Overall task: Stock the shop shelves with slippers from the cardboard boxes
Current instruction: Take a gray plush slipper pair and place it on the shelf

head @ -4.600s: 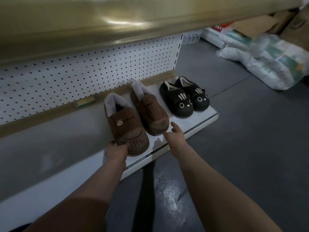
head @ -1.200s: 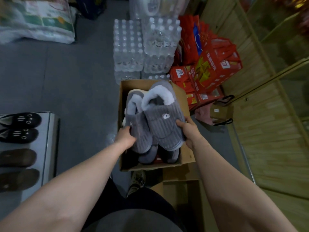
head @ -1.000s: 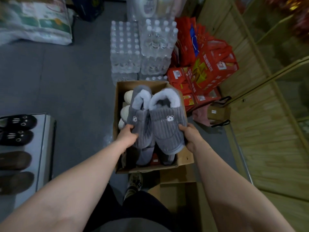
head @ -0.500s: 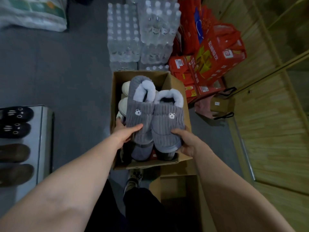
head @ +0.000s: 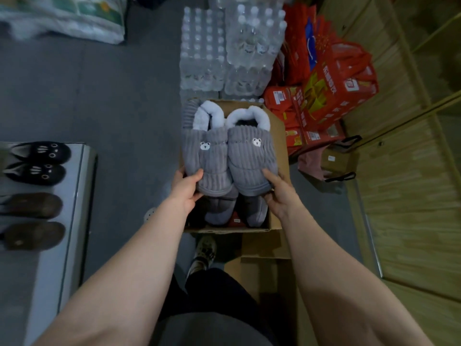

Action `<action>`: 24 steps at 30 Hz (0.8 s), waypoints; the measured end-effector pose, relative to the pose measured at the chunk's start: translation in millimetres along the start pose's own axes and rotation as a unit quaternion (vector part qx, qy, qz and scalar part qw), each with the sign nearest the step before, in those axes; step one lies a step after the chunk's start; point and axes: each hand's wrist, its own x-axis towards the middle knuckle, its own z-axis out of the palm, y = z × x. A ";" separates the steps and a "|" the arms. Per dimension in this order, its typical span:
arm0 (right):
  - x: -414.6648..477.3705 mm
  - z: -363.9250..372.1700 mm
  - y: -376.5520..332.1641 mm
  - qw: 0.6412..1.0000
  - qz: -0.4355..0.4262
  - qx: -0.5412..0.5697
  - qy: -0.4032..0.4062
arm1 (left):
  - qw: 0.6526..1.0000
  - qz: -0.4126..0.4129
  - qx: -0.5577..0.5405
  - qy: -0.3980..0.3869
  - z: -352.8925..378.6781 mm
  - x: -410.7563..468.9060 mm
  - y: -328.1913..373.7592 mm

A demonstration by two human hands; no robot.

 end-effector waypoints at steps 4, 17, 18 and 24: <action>-10.1 27.7 10.1 0.999 -0.005 -0.014 -0.043 | 0.999 0.031 -0.041 0.012 -27.8 -20.8 11.3; -65.8 120.8 102.3 0.977 0.042 -0.144 -0.153 | 0.985 0.086 -0.124 0.083 -193.0 -83.2 14.7; -72.1 124.3 114.4 0.975 0.054 -0.149 -0.157 | 0.983 0.086 -0.134 0.092 -208.3 -91.3 10.1; -125.1 142.4 202.9 0.962 0.072 -0.209 -0.159 | 0.974 0.087 -0.183 0.104 -309.5 -146.7 -37.7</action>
